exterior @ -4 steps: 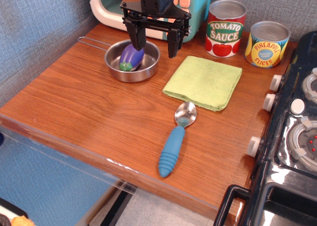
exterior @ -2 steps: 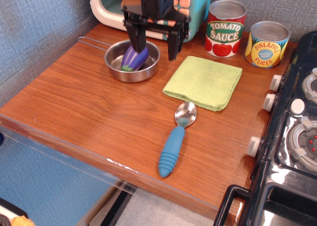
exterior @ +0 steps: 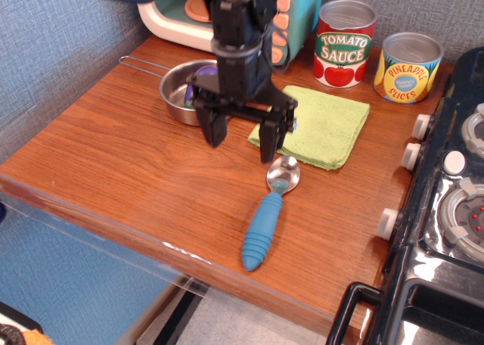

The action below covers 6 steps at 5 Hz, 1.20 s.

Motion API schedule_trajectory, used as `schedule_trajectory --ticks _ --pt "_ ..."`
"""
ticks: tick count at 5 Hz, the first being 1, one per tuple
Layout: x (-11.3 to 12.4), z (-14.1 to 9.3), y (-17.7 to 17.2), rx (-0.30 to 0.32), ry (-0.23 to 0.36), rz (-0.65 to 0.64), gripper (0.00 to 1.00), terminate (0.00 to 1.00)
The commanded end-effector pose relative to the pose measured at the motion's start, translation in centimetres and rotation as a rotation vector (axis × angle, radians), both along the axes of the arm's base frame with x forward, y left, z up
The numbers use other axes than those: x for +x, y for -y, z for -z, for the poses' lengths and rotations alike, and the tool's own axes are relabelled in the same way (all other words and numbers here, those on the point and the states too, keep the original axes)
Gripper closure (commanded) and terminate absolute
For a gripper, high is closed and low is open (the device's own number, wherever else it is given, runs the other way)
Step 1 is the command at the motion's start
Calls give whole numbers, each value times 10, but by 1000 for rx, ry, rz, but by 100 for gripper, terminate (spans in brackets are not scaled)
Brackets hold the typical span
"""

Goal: PLACE THE SPOON NEAR POT

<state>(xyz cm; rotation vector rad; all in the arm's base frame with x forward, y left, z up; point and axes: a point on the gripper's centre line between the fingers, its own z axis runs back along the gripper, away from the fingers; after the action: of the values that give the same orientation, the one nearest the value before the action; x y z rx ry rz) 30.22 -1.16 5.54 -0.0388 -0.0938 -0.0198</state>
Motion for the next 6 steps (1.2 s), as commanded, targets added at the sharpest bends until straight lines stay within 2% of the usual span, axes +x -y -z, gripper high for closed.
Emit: schedule_trajectory --ticks 1,2,4,6 --pt "-23 -4 19 -12 51 66 0 0" --pt "-33 4 28 -17 38 84 0 0" --pt "-46 25 38 16 19 111 0 0" --pt "-48 40 41 27 14 75 0 0"
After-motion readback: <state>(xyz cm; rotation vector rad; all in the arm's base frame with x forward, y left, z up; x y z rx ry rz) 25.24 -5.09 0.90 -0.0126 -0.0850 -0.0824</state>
